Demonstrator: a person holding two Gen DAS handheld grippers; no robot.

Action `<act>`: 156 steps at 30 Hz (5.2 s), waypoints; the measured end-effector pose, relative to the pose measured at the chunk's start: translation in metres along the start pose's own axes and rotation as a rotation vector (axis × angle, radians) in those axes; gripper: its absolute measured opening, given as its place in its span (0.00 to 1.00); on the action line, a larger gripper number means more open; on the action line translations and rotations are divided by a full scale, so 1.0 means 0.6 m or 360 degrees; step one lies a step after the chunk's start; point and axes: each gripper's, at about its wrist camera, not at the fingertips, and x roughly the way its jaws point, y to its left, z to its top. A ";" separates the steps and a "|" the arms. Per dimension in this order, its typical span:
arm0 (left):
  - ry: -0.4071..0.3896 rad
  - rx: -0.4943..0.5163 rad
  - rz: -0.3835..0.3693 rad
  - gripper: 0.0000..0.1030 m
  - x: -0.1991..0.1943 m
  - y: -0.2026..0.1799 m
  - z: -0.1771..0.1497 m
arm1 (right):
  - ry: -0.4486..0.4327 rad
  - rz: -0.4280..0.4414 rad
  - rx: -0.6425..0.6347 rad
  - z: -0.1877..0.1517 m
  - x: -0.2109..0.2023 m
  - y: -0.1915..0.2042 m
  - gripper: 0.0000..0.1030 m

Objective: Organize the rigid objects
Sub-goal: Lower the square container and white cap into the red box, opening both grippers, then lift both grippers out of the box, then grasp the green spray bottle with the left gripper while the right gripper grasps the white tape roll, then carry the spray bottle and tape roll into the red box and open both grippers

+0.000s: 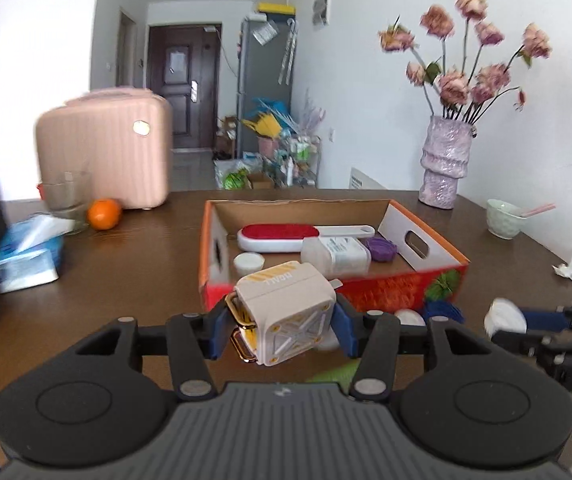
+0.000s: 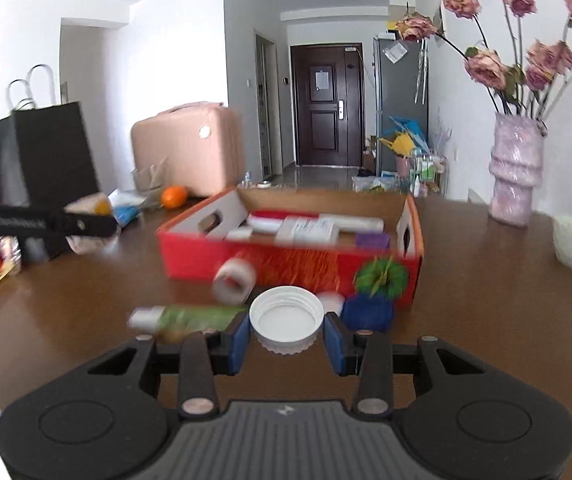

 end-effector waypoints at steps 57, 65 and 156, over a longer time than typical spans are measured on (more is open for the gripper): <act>-0.0136 0.0061 0.0123 0.88 -0.163 0.036 0.047 | -0.0010 -0.0150 0.0117 0.152 -0.099 -0.073 0.81; -0.0275 0.0143 0.0104 0.94 -0.276 -0.014 -0.054 | -0.0146 -0.0145 -0.0002 0.039 -0.224 0.007 0.85; -0.0187 0.0124 -0.0007 0.30 -0.105 -0.018 -0.058 | 0.0061 -0.0152 0.0346 -0.078 -0.024 -0.015 0.41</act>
